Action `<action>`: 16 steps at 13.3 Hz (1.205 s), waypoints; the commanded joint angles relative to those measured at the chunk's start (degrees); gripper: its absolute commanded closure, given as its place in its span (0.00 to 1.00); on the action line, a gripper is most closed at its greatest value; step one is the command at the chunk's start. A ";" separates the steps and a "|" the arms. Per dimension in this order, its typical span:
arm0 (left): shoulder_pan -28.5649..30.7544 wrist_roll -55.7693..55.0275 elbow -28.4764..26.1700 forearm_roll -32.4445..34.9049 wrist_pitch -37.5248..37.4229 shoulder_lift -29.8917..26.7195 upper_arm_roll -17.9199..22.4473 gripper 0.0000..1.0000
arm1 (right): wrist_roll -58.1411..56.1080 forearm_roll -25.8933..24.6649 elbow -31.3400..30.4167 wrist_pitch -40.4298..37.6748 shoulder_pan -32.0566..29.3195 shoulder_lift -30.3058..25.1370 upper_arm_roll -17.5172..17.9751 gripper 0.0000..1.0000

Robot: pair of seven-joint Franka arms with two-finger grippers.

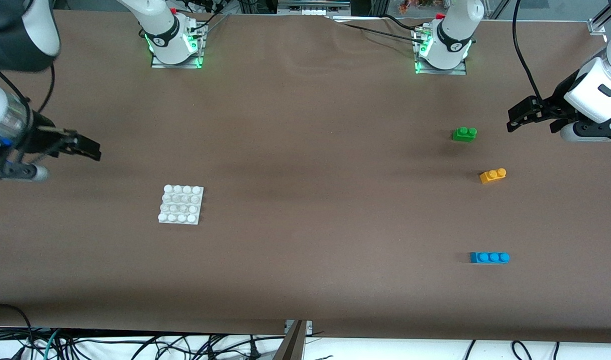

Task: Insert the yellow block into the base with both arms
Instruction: 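Reach the right gripper down to the white base plate and grasp it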

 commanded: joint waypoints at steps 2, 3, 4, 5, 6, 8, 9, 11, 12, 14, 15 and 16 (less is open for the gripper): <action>-0.27 0.98 1.46 -0.55 -0.76 0.59 0.28 0.00 | 2.42 0.19 -1.85 8.91 1.32 7.62 0.56 0.01; -0.27 0.98 1.46 -0.55 -0.76 0.59 0.28 0.00 | 6.43 0.37 -4.73 13.90 1.59 8.77 0.65 0.01; -0.27 0.98 1.46 -0.55 -0.76 0.59 0.28 0.00 | 9.43 0.46 -7.98 20.04 1.68 9.91 1.00 0.01; -0.27 0.98 1.46 -0.55 -0.76 0.59 0.28 0.00 | 10.68 0.55 -10.02 24.89 2.46 11.58 1.26 0.01; -0.27 0.98 1.46 -0.55 -0.76 0.59 0.28 0.00 | 12.26 0.72 -10.38 28.15 2.73 14.12 1.26 0.01; -0.27 0.98 1.46 -0.55 -0.76 0.59 0.28 0.00 | 13.07 3.86 -10.48 31.16 2.47 17.47 1.26 0.01; -0.27 0.98 1.46 -0.55 -0.76 0.59 0.28 0.00 | 12.98 5.19 -10.48 31.87 2.30 18.61 1.26 0.01; -0.27 0.98 1.46 -0.55 -0.76 0.59 0.28 0.00 | 13.24 6.60 -10.48 31.88 1.95 19.59 1.26 0.01; -0.27 0.98 1.46 -0.55 -0.76 0.59 0.28 0.00 | 13.24 7.31 -10.56 31.88 1.16 19.94 1.26 0.01; -0.27 0.98 1.46 -0.55 -0.76 0.59 0.28 0.00 | 13.07 7.40 -11.26 31.97 0.54 20.56 1.26 0.01; -0.27 0.98 1.46 -0.55 -0.76 0.59 0.28 0.00 | 13.07 7.40 -11.96 32.14 0.54 20.65 1.26 0.01; -0.27 0.98 1.46 -0.55 -0.76 0.59 0.28 0.00 | 13.15 7.49 -13.10 33.45 0.54 20.65 1.26 0.01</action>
